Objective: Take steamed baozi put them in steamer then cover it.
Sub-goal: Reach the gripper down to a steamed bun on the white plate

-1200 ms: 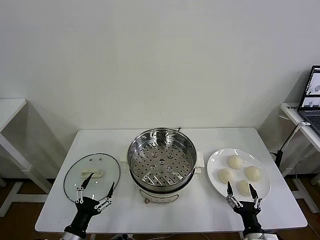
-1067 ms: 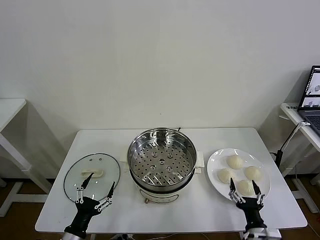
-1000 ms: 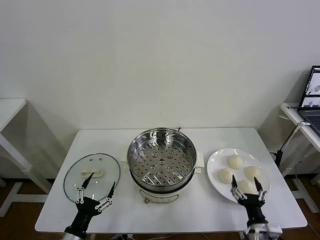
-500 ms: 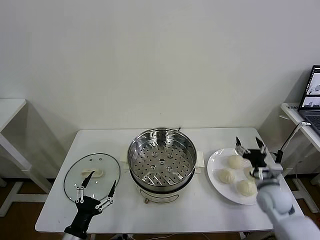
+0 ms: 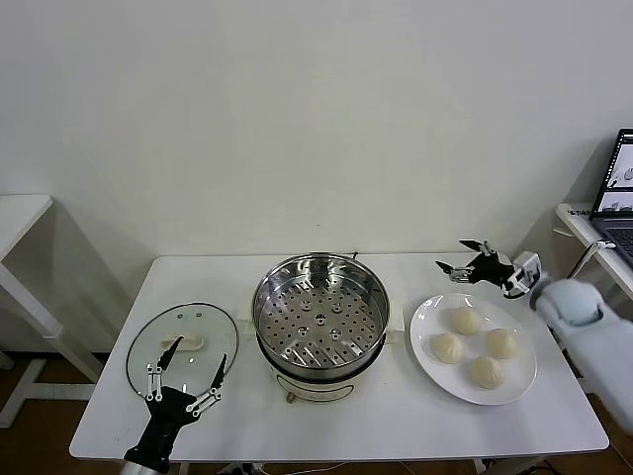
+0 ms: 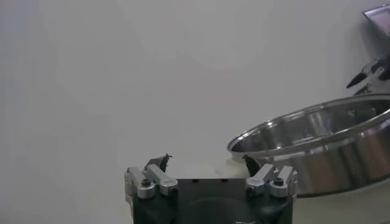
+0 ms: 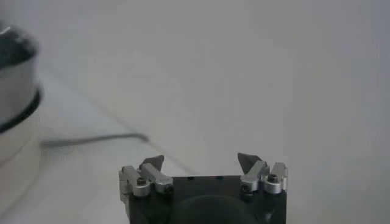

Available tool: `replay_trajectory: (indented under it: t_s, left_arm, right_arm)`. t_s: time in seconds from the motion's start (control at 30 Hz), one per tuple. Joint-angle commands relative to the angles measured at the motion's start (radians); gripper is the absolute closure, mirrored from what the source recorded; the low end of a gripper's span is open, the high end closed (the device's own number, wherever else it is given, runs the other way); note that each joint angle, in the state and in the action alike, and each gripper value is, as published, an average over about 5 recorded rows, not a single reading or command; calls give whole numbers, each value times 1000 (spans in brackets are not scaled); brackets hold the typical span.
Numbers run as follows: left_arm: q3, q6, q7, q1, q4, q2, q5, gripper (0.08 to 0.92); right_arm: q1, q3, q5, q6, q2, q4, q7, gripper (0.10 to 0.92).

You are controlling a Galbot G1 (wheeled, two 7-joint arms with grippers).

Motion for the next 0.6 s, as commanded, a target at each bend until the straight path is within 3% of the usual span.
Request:
replay_trajectory:
  t_s: [0.03, 0.23, 0.6]
  left_arm:
    - [-2, 1, -13, 0, 4, -3, 10, 177]
    - [-8, -2, -24, 8, 3, -12, 33, 177]
    - [-16, -7, -30, 29, -7, -23, 41, 177]
  right_arm:
    - [305, -279, -234, 35, -23, -167, -409, 203]
    - [376, -369, -415, 62, 41, -196, -520, 203]
    - [358, -390, -564, 98, 141, -252, -487, 203]
